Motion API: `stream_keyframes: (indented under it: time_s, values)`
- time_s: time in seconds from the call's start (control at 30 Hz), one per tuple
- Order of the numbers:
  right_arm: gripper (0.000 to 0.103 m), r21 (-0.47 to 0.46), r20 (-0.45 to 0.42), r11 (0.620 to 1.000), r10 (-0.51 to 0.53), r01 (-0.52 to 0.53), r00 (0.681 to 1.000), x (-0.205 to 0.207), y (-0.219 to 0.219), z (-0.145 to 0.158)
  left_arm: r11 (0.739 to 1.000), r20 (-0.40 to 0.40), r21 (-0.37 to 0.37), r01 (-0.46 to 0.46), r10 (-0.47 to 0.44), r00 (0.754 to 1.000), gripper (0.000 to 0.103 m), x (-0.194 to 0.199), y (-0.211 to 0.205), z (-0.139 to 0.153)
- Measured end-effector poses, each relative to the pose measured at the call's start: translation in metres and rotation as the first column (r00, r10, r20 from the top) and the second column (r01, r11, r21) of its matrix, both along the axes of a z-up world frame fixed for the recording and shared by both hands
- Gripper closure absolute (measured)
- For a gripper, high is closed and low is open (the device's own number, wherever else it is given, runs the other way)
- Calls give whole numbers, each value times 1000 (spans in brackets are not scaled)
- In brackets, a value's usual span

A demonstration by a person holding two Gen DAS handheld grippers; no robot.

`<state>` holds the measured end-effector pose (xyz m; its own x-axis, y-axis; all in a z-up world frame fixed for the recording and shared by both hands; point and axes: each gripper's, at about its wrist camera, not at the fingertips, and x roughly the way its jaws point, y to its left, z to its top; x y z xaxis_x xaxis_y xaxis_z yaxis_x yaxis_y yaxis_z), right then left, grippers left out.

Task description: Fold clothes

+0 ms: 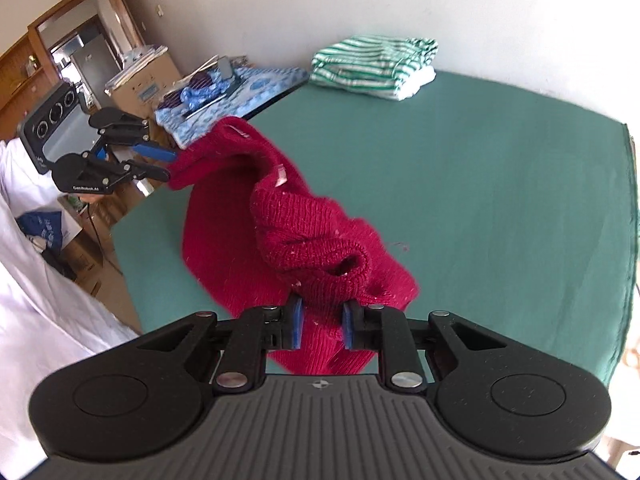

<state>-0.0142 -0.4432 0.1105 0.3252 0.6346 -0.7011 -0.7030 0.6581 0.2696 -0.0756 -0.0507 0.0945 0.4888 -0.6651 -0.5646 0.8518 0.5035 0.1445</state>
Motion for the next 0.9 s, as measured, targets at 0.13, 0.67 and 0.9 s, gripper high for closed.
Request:
stream_keyframes:
  time_s: [0.13,0.67,0.9]
  values:
    - [84,-46,26,998,50,-49,998,-8,10,-15,994,20,103,25,-28,999,87,-8,-20,-23]
    - [90,-175,130,974,166,-142,977,-15,20,-33,853,290,521,23,-203,935,52,69,-71,-8]
    - [90,-148,137,982,141,-120,981,-21,15,-34,806,174,588,64,-203,964,96,86,-83,-43]
